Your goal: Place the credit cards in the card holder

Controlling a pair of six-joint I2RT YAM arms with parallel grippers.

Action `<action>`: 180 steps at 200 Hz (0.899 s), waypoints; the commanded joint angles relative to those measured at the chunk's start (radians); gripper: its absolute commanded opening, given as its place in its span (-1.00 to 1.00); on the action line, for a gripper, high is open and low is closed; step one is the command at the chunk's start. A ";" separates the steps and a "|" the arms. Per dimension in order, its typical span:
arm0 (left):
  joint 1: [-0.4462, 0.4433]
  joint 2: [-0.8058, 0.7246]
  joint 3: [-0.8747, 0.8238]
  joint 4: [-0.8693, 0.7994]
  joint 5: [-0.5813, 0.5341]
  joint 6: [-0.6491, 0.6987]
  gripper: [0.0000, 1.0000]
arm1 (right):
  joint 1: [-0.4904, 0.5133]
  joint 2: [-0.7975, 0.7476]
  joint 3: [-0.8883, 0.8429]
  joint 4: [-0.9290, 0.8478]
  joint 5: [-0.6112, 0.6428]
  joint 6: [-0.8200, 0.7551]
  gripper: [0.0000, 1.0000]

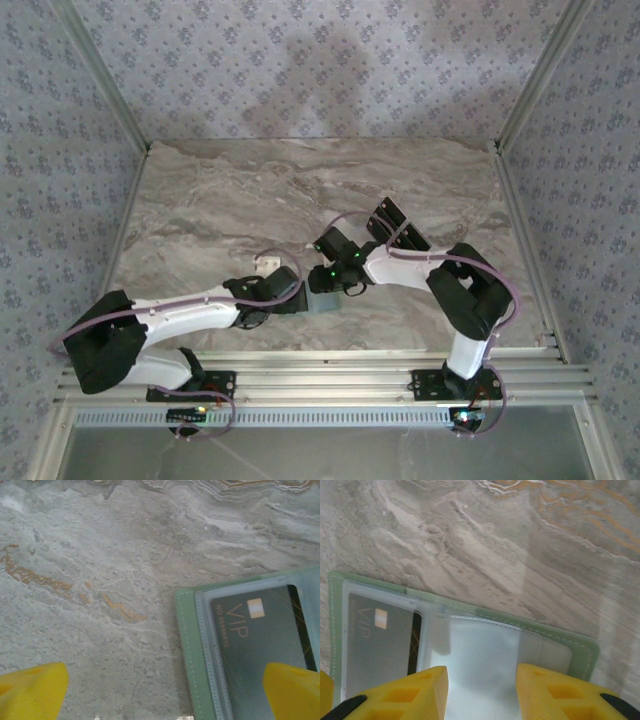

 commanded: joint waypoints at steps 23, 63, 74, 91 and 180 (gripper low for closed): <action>-0.032 -0.036 0.002 0.035 -0.021 -0.001 1.00 | 0.015 0.045 -0.006 0.011 -0.047 0.047 -0.14; -0.077 -0.051 -0.025 0.075 -0.030 -0.020 0.99 | 0.015 0.057 -0.015 0.027 -0.052 0.060 -0.14; -0.094 -0.053 -0.035 0.092 -0.036 -0.026 1.00 | 0.015 0.058 -0.016 0.029 -0.051 0.060 -0.14; -0.122 -0.055 -0.051 0.120 -0.048 -0.038 1.00 | 0.016 0.058 -0.018 0.029 -0.048 0.086 -0.14; -0.146 0.051 -0.006 0.183 -0.058 -0.015 1.00 | 0.016 0.056 -0.020 0.032 -0.051 0.096 -0.14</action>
